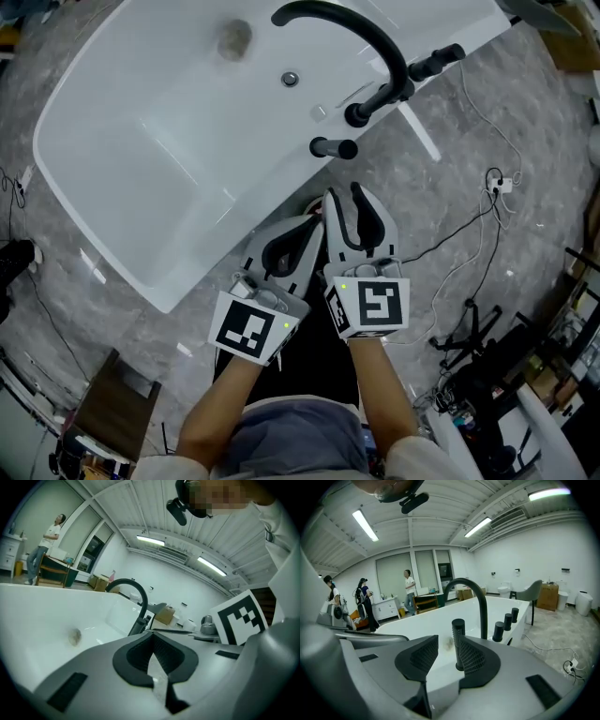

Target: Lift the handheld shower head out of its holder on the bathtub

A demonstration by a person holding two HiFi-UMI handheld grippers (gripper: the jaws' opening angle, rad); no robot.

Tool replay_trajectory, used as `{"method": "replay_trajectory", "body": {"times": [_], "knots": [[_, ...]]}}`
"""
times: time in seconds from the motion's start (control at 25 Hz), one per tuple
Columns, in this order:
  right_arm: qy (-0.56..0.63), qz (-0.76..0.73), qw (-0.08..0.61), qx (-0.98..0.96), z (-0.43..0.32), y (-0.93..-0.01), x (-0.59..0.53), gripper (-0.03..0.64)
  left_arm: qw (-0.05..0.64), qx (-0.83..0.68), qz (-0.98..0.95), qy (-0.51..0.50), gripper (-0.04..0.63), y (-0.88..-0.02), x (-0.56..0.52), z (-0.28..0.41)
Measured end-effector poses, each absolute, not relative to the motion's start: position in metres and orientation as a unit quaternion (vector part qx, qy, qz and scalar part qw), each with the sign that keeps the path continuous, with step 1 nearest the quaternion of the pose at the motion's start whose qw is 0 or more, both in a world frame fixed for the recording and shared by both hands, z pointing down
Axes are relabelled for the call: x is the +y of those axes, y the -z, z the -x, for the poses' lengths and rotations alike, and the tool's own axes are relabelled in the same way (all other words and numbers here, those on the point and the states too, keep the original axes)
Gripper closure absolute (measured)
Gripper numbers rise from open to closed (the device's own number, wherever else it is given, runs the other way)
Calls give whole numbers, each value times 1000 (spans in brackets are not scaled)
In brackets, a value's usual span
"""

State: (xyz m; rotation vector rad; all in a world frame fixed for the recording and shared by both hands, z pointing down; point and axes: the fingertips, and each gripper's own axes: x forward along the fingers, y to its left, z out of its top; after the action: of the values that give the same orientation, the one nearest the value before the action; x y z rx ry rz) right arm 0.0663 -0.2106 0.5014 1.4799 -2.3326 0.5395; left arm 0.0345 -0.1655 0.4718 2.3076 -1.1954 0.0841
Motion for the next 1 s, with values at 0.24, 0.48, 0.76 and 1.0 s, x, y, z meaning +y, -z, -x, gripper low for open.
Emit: {"method": "replay_trajectory", "body": {"times": [0.24, 0.48, 0.76, 1.0], "knots": [[-201, -521, 161, -814, -73, -542, -227, 479, 252, -480, -840, -23, 591, -509, -173, -16], [-184, -503, 173, -826, -66, -570, -241, 470, 266, -507, -820, -17, 591, -538, -189, 0], [-194, -499, 175, -826, -64, -608, -254, 468, 303, -526, -794, 6, 591, -558, -205, 8], [-198, -502, 177, -823, -62, -624, -259, 468, 298, -518, -802, -5, 591, -567, -204, 3]]}}
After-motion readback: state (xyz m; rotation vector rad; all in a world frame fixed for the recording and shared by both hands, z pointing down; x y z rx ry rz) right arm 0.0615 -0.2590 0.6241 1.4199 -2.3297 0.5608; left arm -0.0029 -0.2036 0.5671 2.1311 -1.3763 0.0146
